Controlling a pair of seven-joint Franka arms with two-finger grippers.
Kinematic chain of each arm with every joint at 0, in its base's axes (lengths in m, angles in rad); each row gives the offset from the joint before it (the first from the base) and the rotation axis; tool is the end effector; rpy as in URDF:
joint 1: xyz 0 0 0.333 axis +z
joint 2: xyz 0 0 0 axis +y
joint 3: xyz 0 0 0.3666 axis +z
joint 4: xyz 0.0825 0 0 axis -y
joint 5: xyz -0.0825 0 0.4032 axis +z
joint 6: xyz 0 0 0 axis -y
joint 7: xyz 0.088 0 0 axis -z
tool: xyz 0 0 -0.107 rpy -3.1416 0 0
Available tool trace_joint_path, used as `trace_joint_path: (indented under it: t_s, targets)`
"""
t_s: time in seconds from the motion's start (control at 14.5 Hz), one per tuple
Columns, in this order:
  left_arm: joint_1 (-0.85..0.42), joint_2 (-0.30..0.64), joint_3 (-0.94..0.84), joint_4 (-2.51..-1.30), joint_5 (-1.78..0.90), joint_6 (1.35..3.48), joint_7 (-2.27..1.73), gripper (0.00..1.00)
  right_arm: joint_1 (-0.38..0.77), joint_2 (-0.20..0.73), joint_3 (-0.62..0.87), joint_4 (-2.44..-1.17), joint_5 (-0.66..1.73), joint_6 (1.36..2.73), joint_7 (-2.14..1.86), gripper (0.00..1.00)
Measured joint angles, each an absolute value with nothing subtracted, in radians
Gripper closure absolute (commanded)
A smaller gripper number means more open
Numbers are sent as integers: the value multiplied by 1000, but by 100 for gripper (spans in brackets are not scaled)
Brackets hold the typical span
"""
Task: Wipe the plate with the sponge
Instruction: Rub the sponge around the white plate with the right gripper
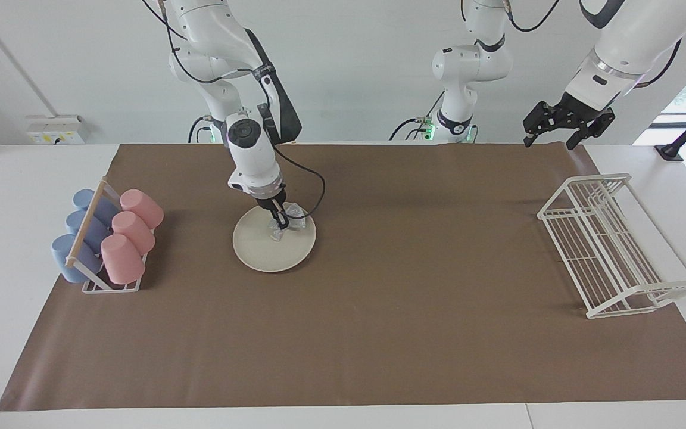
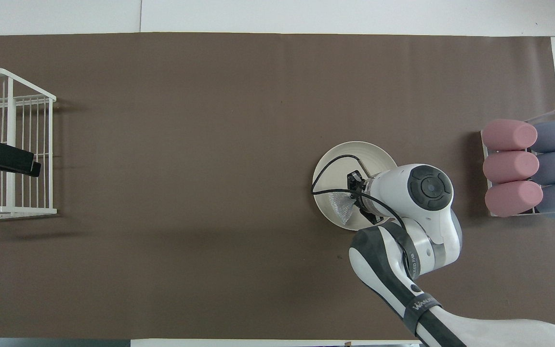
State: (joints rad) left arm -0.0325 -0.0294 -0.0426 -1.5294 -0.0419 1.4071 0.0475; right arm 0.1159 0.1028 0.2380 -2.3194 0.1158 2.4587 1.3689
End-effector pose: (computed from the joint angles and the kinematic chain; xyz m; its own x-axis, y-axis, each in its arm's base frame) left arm 0.5438 -0.0464 0.6981 0.9875 -0.1286 -0.0906 -0.1249 -0.9911 0.0449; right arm 0.5061 0.1861 0.3381 0.4493 -0.8887 -0.0916 -0.8934 -0.4462 -0.0532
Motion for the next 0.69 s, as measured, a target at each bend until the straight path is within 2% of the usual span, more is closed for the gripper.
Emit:
trace_joint_path:
  t_s: [0.28,0.69]
  targets:
    - [-97,23,-42,-1463,13,1390,11,0,1,105,236,-2320,116,2458,1174,100]
    - [-97,25,-32,-1495,15,1427,7,0,-2,105,243,-2319,118,2459,1173,100]
